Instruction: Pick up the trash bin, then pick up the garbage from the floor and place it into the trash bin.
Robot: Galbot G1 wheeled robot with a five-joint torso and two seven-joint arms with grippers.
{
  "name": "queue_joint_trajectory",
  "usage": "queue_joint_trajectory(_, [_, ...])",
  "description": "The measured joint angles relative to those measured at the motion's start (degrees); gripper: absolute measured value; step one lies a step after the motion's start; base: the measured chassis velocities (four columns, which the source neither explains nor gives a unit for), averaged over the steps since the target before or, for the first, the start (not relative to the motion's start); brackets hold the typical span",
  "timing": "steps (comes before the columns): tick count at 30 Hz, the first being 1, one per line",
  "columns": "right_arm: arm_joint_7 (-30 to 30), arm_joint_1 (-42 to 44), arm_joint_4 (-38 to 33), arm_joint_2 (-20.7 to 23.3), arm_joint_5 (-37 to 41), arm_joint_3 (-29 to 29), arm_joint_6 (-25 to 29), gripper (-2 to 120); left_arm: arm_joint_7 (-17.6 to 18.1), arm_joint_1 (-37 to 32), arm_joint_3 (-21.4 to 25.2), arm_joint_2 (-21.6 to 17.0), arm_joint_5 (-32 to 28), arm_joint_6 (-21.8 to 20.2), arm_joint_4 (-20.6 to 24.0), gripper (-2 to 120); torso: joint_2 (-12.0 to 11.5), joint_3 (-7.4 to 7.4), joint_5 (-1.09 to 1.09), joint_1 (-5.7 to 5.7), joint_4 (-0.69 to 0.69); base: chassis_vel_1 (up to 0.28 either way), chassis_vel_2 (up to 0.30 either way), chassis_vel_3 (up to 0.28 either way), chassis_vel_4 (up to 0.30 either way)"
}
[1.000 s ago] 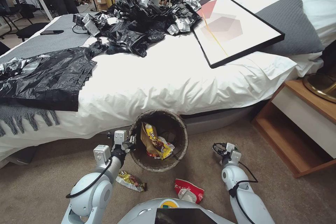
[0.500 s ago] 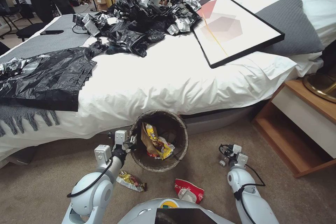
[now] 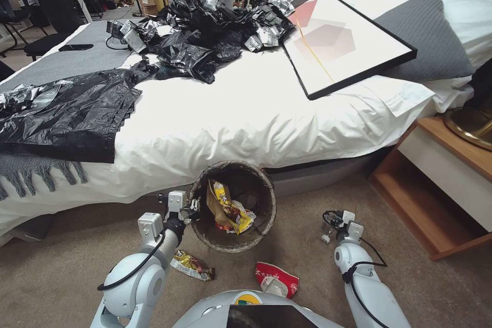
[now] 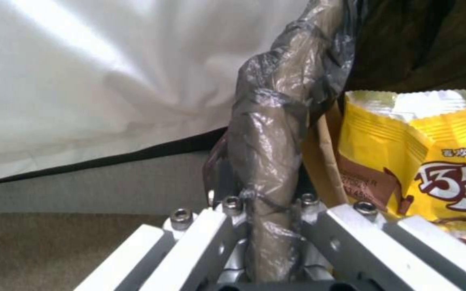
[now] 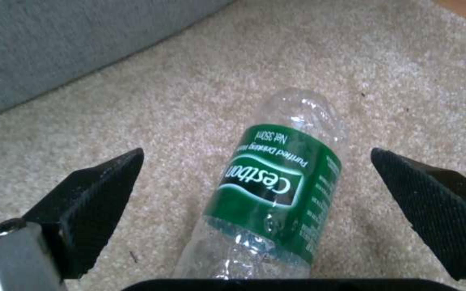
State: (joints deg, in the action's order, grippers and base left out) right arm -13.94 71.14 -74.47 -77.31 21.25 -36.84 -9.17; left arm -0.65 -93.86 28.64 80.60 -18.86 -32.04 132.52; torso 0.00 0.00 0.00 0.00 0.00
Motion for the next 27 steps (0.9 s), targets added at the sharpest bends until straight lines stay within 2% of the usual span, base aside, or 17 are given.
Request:
queue_joint_trajectory(4, [0.37, -1.18, 2.6, -0.13, -0.66, -0.42, 0.76, 100, 0.0, 0.01, -0.05, 0.07, 0.08, 0.0, -0.02, 0, 0.0, 0.0, 0.0, 0.0, 0.01, 0.0, 0.0, 0.0, 0.0])
queue_joint_trajectory(24, [1.04, -2.18, 6.63, -0.33, -1.52, -0.97, 1.89, 100, -0.01, 0.05, 0.02, 0.14, 0.1, 0.0, -0.14, 0, 0.0, 0.0, 0.0, 0.0, 0.0, 0.0, 0.0, 0.0, 0.0])
queue_joint_trajectory(27, [1.15, -2.5, 7.41, -0.47, -1.79, -1.0, 2.14, 93, -0.02, 0.05, 0.02, 0.17, 0.1, 0.0, -0.22, 0, 0.0, 0.0, 0.0, 0.0, 0.0, 0.0, 0.0, 0.0, 0.0])
